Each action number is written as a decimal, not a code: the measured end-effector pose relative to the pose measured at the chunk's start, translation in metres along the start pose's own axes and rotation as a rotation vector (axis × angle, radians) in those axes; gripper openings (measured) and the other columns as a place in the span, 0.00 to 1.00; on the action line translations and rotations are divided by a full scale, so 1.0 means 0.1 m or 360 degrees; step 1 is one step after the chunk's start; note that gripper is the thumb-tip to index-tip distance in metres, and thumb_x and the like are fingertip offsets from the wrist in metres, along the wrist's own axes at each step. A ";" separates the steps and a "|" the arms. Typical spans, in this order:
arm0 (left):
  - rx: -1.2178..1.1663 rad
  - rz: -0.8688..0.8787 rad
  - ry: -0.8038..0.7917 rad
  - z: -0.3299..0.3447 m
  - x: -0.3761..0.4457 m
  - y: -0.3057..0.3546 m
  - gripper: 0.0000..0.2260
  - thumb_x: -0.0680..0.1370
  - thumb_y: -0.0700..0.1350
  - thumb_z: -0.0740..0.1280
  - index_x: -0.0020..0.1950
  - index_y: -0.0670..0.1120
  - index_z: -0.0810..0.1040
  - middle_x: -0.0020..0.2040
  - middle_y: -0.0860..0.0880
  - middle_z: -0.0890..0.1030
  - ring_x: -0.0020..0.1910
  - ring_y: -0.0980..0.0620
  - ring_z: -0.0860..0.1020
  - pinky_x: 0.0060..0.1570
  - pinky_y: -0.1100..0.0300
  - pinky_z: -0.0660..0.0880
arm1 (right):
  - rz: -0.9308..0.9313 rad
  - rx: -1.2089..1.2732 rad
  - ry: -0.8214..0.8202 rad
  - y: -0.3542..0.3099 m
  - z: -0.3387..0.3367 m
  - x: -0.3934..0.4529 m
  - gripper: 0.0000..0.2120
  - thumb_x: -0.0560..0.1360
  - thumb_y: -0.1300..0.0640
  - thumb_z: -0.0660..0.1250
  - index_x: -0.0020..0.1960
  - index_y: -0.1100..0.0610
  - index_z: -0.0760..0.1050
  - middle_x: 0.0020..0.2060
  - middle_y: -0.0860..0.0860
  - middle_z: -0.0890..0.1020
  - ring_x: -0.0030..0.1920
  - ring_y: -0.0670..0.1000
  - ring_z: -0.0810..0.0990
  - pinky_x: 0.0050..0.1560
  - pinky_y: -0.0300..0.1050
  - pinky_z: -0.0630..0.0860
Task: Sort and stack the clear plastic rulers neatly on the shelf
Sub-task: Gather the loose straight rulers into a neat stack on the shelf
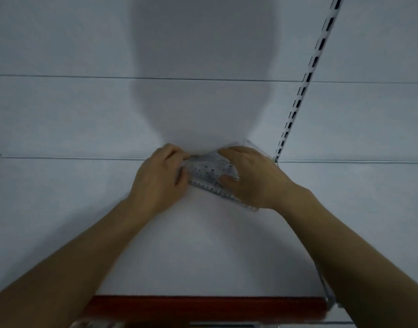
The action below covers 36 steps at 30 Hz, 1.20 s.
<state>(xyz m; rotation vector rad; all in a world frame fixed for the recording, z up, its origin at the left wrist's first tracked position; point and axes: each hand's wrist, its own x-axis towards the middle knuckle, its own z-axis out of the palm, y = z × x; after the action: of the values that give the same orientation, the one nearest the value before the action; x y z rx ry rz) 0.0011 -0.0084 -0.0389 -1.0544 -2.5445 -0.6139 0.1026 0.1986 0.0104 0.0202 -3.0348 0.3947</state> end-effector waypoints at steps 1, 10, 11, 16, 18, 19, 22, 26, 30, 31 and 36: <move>-0.0106 0.0026 0.0058 0.05 0.01 -0.03 0.16 0.76 0.45 0.61 0.61 0.44 0.79 0.55 0.46 0.76 0.52 0.46 0.77 0.50 0.50 0.78 | 0.0035 0.0012 -0.0001 -0.02 0.05 0.01 0.27 0.80 0.46 0.65 0.76 0.53 0.67 0.73 0.52 0.73 0.72 0.56 0.70 0.70 0.57 0.70; -0.0585 0.0229 0.0169 0.10 0.04 -0.05 0.16 0.74 0.42 0.61 0.61 0.43 0.79 0.56 0.47 0.75 0.56 0.48 0.75 0.57 0.52 0.74 | -0.0223 0.0110 0.0918 -0.04 0.42 0.01 0.07 0.78 0.63 0.69 0.51 0.60 0.86 0.47 0.54 0.87 0.48 0.55 0.85 0.52 0.51 0.80; -0.0609 0.0208 0.0209 0.07 0.04 -0.04 0.17 0.74 0.42 0.62 0.62 0.43 0.78 0.57 0.47 0.76 0.57 0.48 0.75 0.59 0.52 0.74 | -0.0256 0.0097 0.1006 -0.03 0.41 0.00 0.07 0.78 0.64 0.69 0.51 0.61 0.86 0.47 0.54 0.87 0.48 0.55 0.85 0.52 0.52 0.80; -0.0714 0.0365 0.0138 -0.06 -0.01 0.06 0.20 0.74 0.43 0.65 0.67 0.43 0.76 0.56 0.49 0.78 0.56 0.51 0.77 0.58 0.57 0.74 | -0.0455 -0.0056 0.1051 -0.04 0.32 -0.01 0.07 0.81 0.61 0.67 0.51 0.59 0.84 0.46 0.54 0.85 0.46 0.57 0.81 0.46 0.56 0.77; -0.0683 0.0421 0.0089 -0.04 -0.05 0.10 0.15 0.77 0.44 0.67 0.63 0.45 0.79 0.47 0.52 0.82 0.46 0.56 0.79 0.49 0.58 0.77 | -0.0515 0.0054 0.1050 -0.14 0.28 -0.01 0.06 0.80 0.61 0.68 0.52 0.59 0.84 0.46 0.53 0.85 0.45 0.55 0.81 0.47 0.51 0.77; -0.0663 0.0415 0.0114 -0.03 -0.05 0.10 0.11 0.79 0.45 0.66 0.60 0.46 0.81 0.42 0.55 0.82 0.40 0.58 0.79 0.44 0.56 0.78 | -0.0475 0.0128 0.1065 -0.20 0.28 -0.01 0.05 0.80 0.59 0.69 0.52 0.59 0.84 0.46 0.53 0.85 0.45 0.53 0.81 0.48 0.48 0.77; -0.0711 0.0272 0.0246 -0.02 -0.02 0.08 0.10 0.82 0.45 0.63 0.55 0.46 0.84 0.34 0.56 0.82 0.31 0.60 0.77 0.37 0.54 0.79 | -0.0017 0.0313 0.1146 -0.25 0.30 -0.01 0.09 0.79 0.53 0.70 0.55 0.58 0.80 0.47 0.49 0.84 0.47 0.49 0.80 0.49 0.45 0.77; -0.0764 0.0070 0.0355 -0.06 -0.01 0.02 0.10 0.83 0.46 0.60 0.55 0.47 0.81 0.34 0.56 0.82 0.30 0.59 0.79 0.35 0.54 0.79 | 0.0342 0.0237 0.0677 -0.09 0.35 -0.03 0.23 0.79 0.44 0.66 0.70 0.53 0.73 0.64 0.50 0.80 0.65 0.53 0.75 0.65 0.54 0.72; -0.0837 -0.0056 0.0345 -0.05 -0.03 0.03 0.09 0.83 0.43 0.58 0.60 0.49 0.74 0.32 0.57 0.82 0.30 0.59 0.80 0.34 0.57 0.78 | 0.0324 0.0039 0.0445 -0.06 0.54 -0.06 0.24 0.74 0.38 0.64 0.65 0.50 0.79 0.63 0.47 0.81 0.64 0.56 0.76 0.64 0.60 0.72; -0.0848 -0.0067 0.0339 -0.05 -0.03 0.03 0.08 0.83 0.43 0.57 0.59 0.48 0.73 0.32 0.57 0.82 0.30 0.59 0.80 0.34 0.57 0.78 | 0.0288 0.0078 0.0540 -0.03 0.56 -0.06 0.19 0.74 0.42 0.66 0.58 0.50 0.83 0.57 0.46 0.84 0.60 0.56 0.79 0.61 0.60 0.75; -0.0865 -0.0098 0.0310 -0.06 -0.04 0.03 0.06 0.82 0.38 0.59 0.54 0.49 0.70 0.31 0.55 0.82 0.29 0.58 0.80 0.31 0.59 0.76 | 0.0147 0.0076 0.0796 0.05 0.59 -0.08 0.03 0.71 0.58 0.71 0.41 0.52 0.84 0.38 0.47 0.85 0.45 0.56 0.81 0.48 0.56 0.79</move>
<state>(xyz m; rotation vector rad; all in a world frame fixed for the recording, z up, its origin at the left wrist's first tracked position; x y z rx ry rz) 0.0073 -0.0117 -0.0349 -1.0113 -2.2956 -1.4059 0.1056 0.1883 -0.0483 -0.1873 -2.5382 0.4065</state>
